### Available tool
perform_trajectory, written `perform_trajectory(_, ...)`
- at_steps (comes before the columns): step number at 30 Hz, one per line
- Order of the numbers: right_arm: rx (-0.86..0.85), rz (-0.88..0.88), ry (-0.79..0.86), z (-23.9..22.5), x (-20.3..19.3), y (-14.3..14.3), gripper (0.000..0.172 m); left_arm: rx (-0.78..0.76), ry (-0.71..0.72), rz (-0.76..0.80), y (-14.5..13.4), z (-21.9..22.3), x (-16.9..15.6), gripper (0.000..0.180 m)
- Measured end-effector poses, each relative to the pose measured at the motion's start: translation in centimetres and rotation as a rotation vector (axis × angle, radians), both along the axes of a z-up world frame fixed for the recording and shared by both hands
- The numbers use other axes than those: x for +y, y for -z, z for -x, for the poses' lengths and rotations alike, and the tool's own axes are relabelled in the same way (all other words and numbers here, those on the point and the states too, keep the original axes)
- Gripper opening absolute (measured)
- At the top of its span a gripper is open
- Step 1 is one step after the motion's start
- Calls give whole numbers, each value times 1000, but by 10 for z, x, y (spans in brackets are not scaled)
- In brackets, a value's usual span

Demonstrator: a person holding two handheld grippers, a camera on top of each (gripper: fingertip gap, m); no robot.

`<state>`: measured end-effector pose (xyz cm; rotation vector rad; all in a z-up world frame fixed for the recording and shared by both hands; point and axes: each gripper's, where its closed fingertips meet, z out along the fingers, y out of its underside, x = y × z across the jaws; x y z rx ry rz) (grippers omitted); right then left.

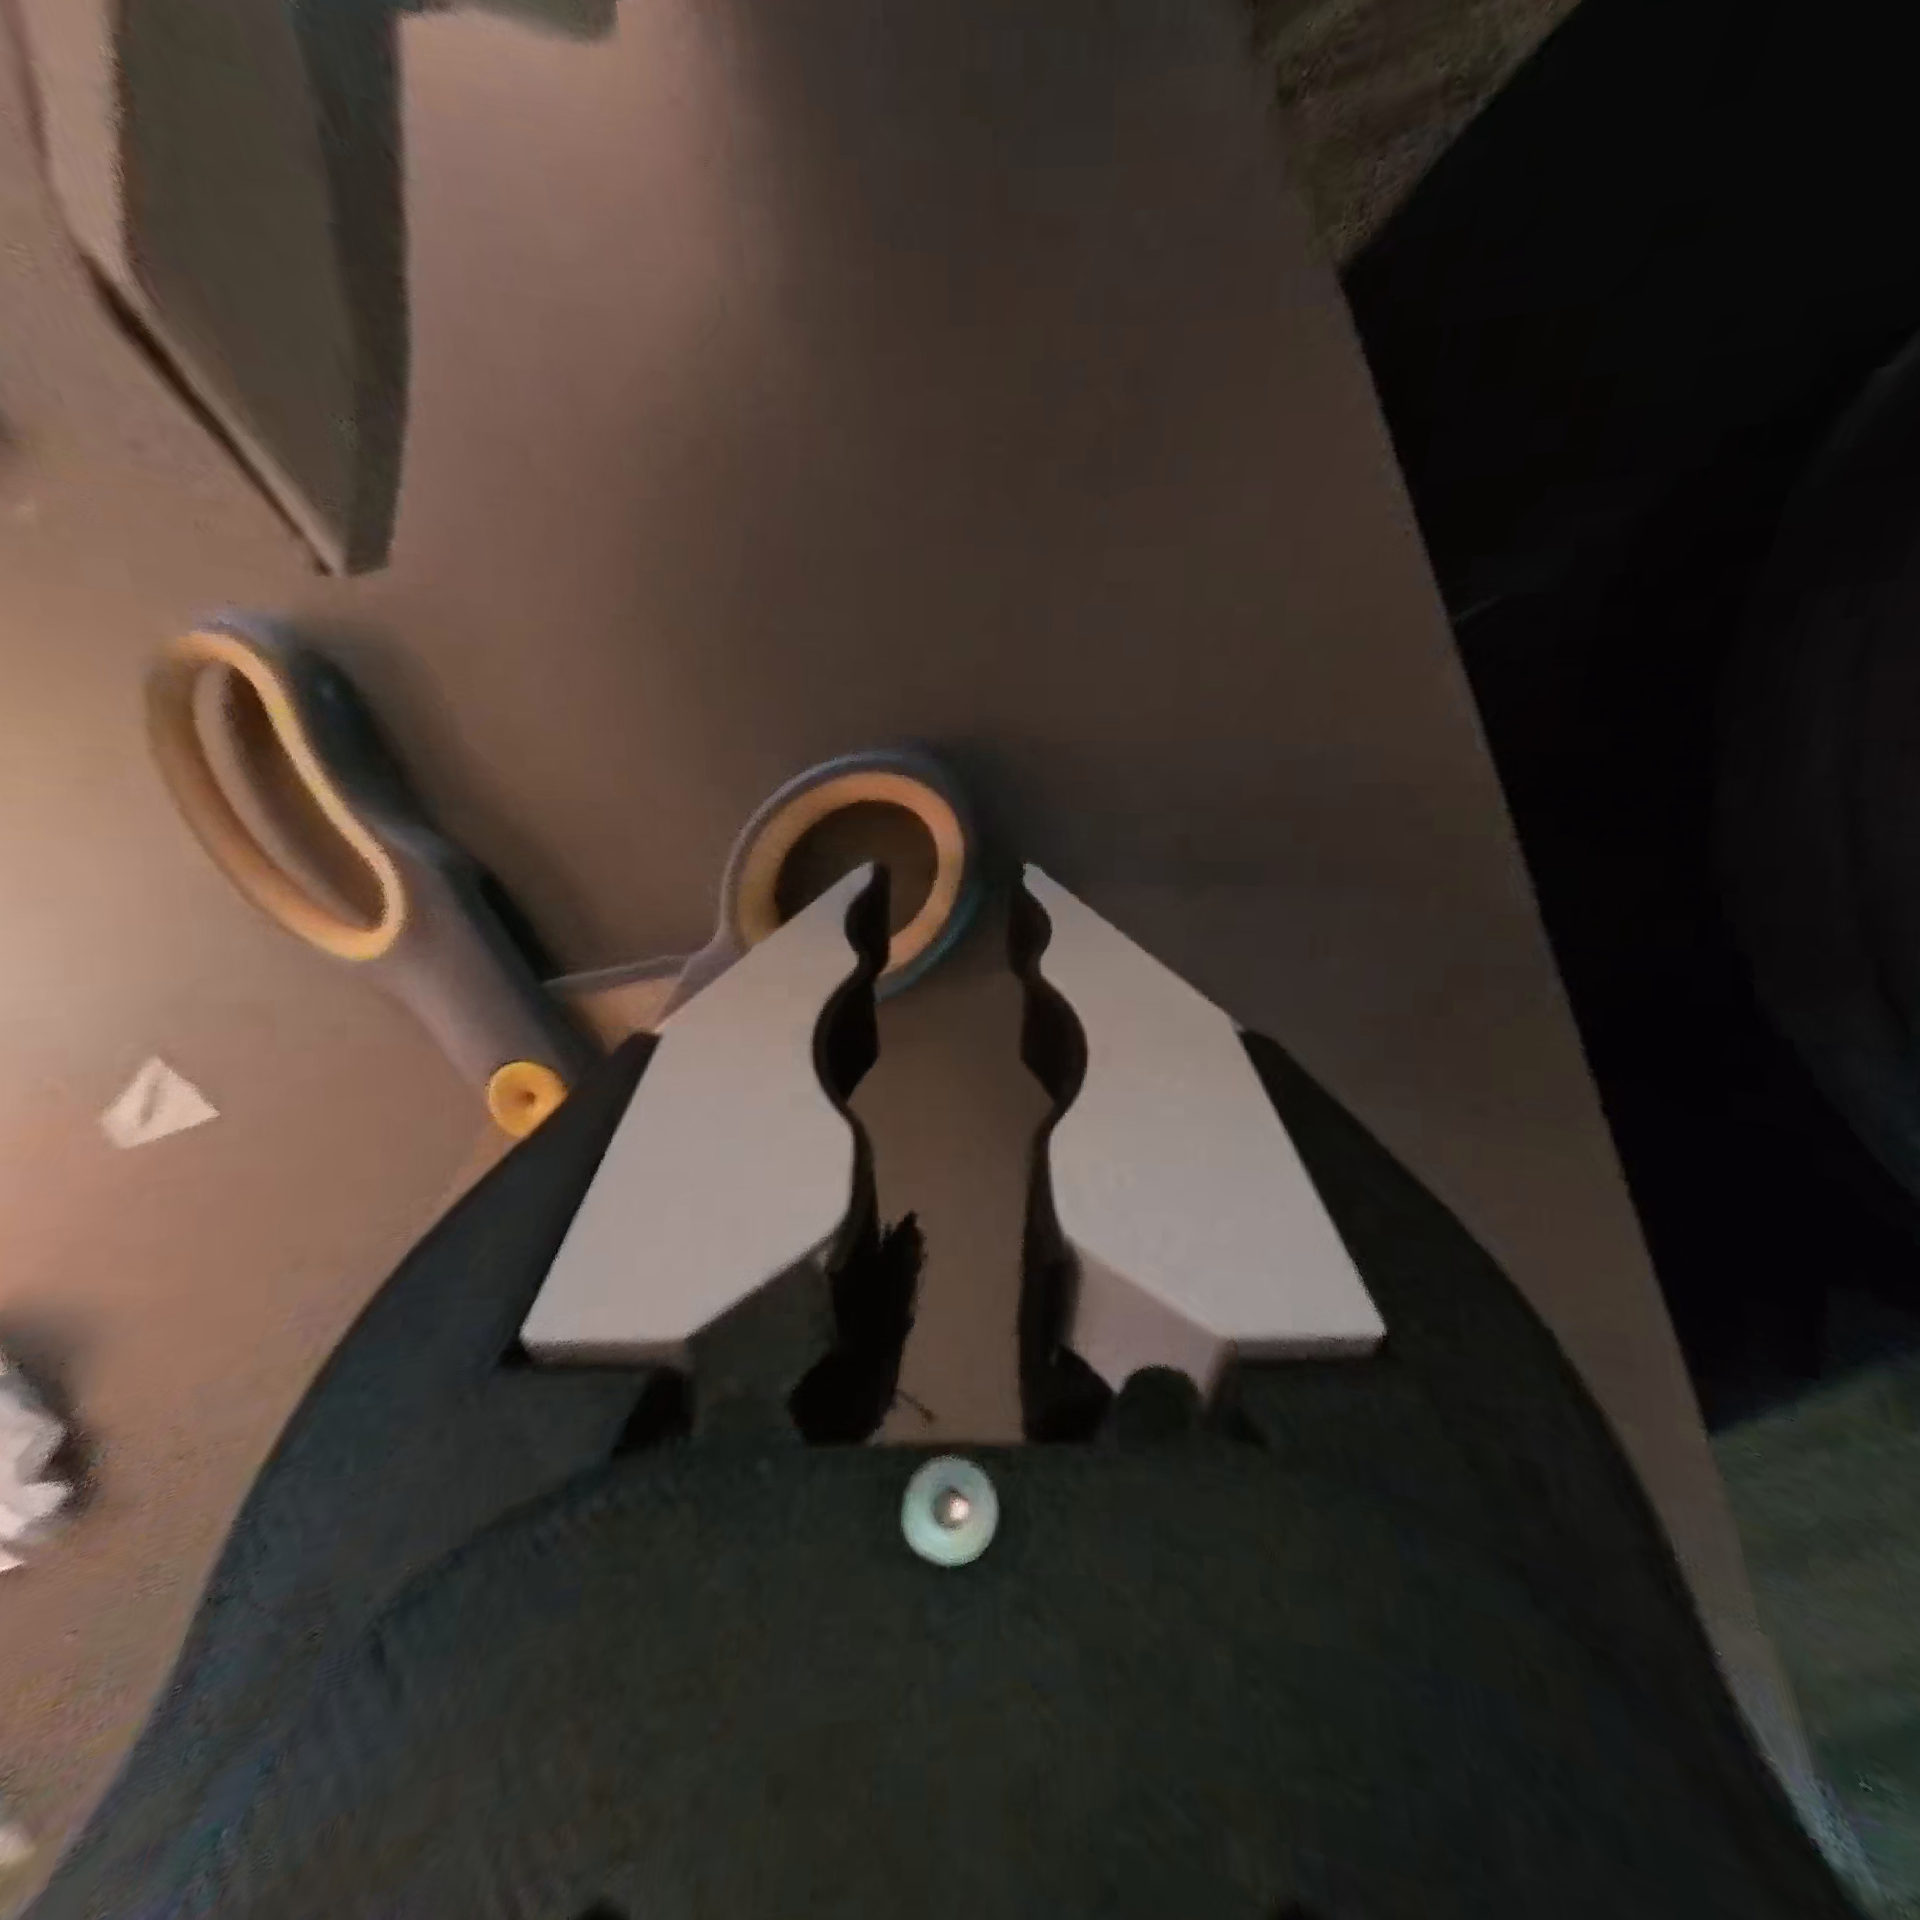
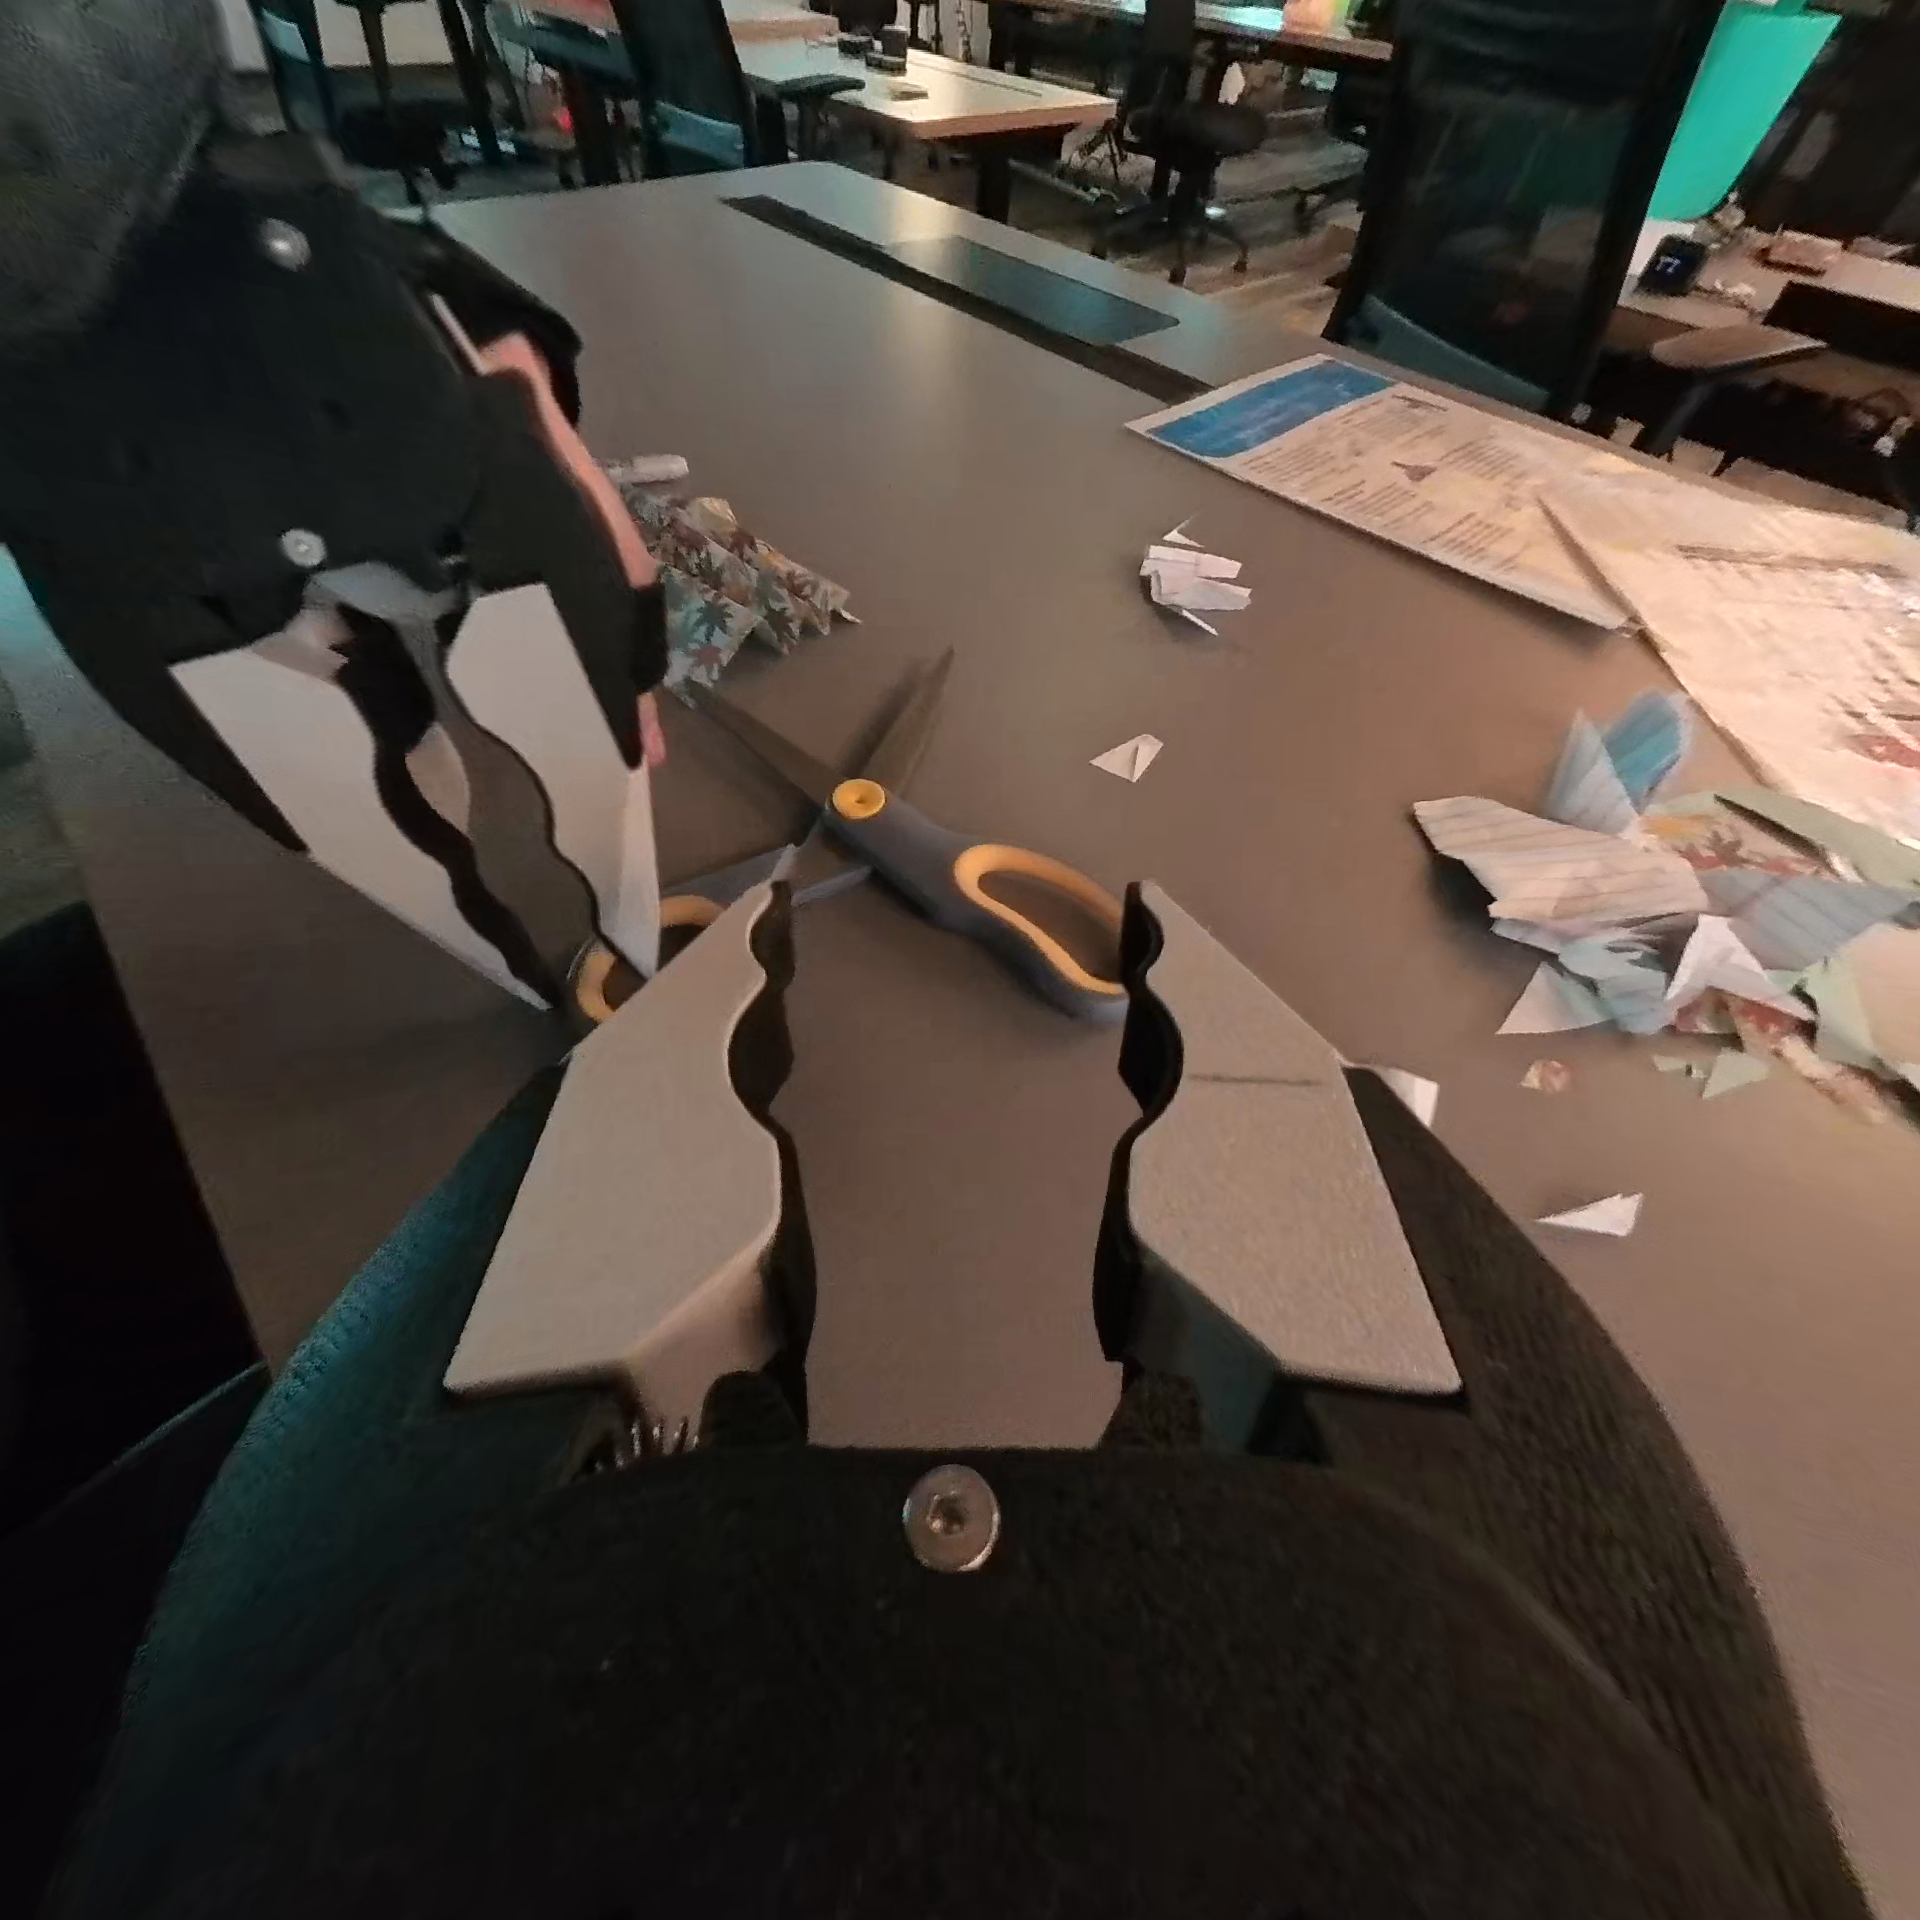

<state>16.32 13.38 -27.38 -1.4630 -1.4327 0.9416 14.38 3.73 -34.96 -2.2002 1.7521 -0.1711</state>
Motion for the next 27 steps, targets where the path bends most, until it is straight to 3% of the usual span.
perform_trajectory(3,7,10,-1,-2,-3,4,62,-68,2,33,1,-2,-6,9)
perform_trajectory(8,16,34,9,-3,-8,12,62,-84,95,-142,0,-3,-7,8)
perform_trajectory(13,-68,-61,54,-4,-5,31,62,-120,149,-338,-4,-3,-7,7)
perform_trajectory(20,-157,-352,106,10,7,32,63,-477,71,-489,-54,-5,-14,7)
perform_trajectory(27,-227,-421,68,48,17,39,62,-642,14,-588,-93,10,-10,7)
